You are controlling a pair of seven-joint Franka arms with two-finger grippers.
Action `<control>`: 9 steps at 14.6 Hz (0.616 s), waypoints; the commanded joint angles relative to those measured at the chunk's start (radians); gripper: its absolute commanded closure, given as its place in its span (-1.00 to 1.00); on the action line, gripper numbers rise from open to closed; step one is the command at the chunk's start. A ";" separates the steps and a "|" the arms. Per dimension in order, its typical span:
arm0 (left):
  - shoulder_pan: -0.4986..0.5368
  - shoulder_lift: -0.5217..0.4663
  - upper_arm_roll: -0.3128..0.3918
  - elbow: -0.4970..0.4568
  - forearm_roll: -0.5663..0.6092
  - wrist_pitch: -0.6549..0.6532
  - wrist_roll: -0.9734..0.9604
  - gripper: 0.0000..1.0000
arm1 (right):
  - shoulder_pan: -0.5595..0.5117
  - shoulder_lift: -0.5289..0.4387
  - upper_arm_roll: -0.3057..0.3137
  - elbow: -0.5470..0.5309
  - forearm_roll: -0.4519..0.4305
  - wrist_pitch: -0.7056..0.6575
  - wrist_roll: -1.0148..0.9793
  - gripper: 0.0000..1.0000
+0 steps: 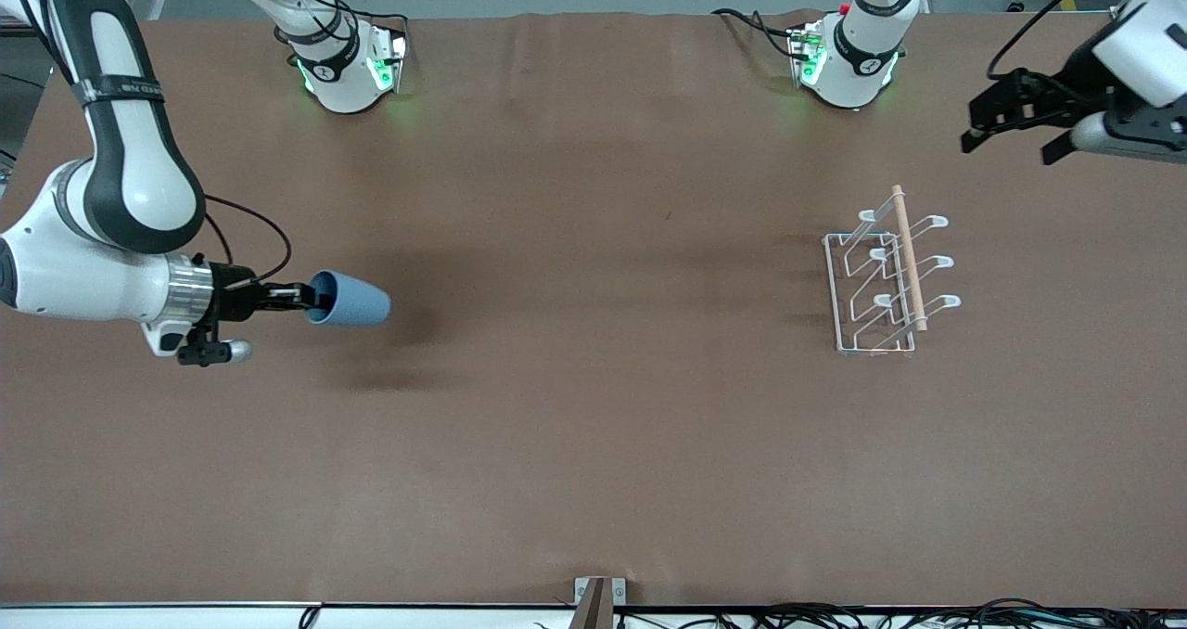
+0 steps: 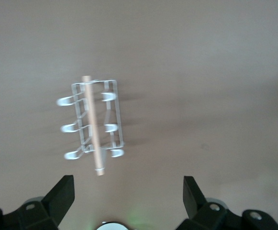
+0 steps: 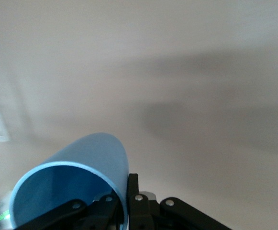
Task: Hang cup on cup holder
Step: 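Raise the cup with the right gripper while the left gripper approaches it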
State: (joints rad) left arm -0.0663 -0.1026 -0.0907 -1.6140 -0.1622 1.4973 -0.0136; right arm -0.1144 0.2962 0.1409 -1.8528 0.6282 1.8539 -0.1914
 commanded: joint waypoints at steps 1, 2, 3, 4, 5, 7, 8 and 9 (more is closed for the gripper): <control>-0.069 0.024 -0.082 0.026 -0.013 0.069 -0.009 -1.00 | 0.030 -0.022 0.013 -0.025 0.210 -0.028 -0.016 0.99; -0.085 0.032 -0.118 0.031 -0.014 0.105 -0.003 -1.00 | 0.054 -0.020 0.013 -0.025 0.287 -0.030 -0.016 0.99; -0.101 0.056 -0.151 0.034 -0.014 0.132 -0.003 -1.00 | 0.077 -0.020 0.013 -0.025 0.356 -0.030 -0.016 0.99; -0.113 0.084 -0.182 0.057 -0.014 0.158 -0.003 -1.00 | 0.105 -0.020 0.013 -0.025 0.423 -0.028 -0.017 0.99; -0.122 0.118 -0.213 0.095 -0.016 0.161 -0.014 -1.00 | 0.132 -0.020 0.011 -0.025 0.482 -0.028 -0.017 1.00; -0.153 0.217 -0.271 0.193 -0.014 0.164 -0.022 -1.00 | 0.176 -0.019 0.011 -0.023 0.565 -0.028 -0.019 1.00; -0.176 0.268 -0.288 0.251 -0.013 0.169 -0.019 -1.00 | 0.189 -0.015 0.013 -0.019 0.597 -0.033 -0.043 1.00; -0.200 0.306 -0.290 0.293 -0.010 0.184 -0.019 -1.00 | 0.212 -0.015 0.013 -0.017 0.625 -0.041 -0.071 1.00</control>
State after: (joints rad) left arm -0.2313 0.0867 -0.3652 -1.4668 -0.1717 1.6854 -0.0310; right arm 0.0718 0.2960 0.1580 -1.8551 1.1841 1.8261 -0.2123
